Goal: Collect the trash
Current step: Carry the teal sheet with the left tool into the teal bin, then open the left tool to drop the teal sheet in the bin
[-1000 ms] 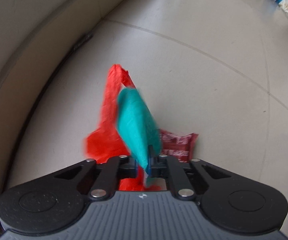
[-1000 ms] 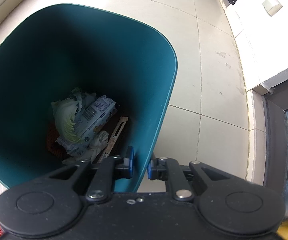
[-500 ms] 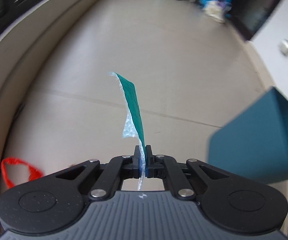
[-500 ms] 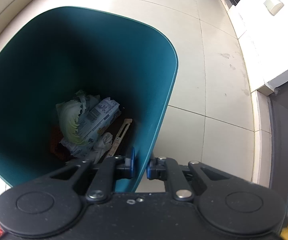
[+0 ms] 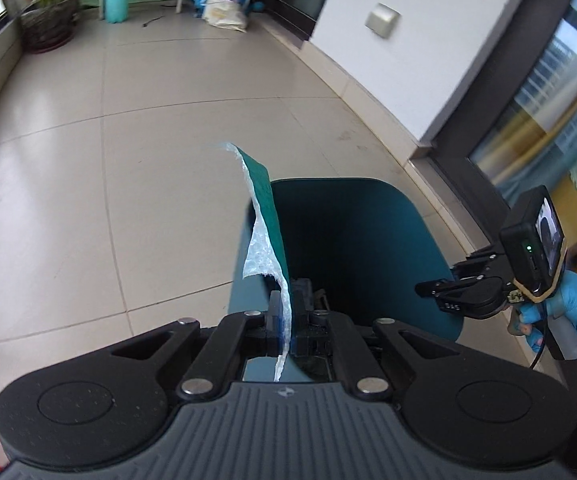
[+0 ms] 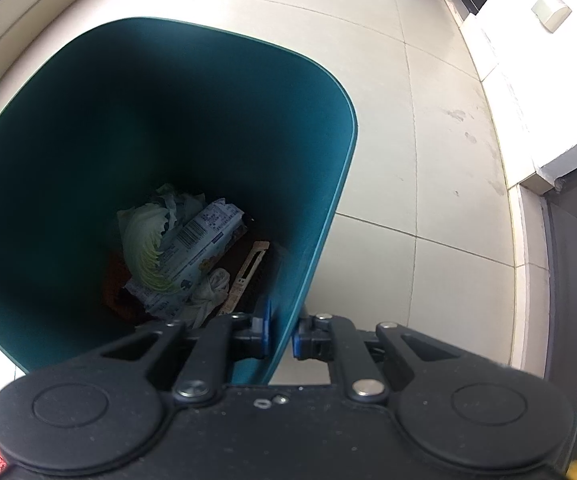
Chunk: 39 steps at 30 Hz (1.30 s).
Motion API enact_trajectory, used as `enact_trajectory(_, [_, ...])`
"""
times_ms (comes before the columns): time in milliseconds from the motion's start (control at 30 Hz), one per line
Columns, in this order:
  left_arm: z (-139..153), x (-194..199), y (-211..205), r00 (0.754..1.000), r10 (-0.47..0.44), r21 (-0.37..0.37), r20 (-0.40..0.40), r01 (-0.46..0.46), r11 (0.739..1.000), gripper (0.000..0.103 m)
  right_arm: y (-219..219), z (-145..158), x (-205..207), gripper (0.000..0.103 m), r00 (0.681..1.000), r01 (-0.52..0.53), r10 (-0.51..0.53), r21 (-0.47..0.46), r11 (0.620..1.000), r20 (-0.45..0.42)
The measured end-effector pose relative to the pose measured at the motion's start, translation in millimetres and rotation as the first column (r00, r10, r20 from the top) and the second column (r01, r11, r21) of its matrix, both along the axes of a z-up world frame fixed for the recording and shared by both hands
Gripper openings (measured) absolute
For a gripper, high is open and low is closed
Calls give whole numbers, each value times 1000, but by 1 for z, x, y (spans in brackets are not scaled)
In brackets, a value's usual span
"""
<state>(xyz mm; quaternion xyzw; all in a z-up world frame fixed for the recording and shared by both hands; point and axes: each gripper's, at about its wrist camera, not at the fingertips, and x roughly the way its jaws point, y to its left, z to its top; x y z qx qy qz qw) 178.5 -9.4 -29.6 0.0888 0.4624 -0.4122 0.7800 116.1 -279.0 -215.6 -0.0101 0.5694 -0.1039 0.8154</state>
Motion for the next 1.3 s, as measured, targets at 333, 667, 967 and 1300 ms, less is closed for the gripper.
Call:
enact_trajectory(333, [-21,-14,-59,995,-95,84,-17,96,992,2,6,2,1,10,998,-56,56,10,998,15])
enact_trajectory(667, [-88,-14,-92,990,-112,252,-85,130,959,2,5,5,0,10,996,-85,85,6,996,28])
enact_trajectory(967, [-104,-20,-101,986,-136,291,-98,159,943,10,10,5,0,10,996,-84,84,4,996,31])
enact_trajectory(1300, [-72,-26,-70,992,-126,219,-28,129,967,56,10,6,1,10,996,-78,77,6,997,33])
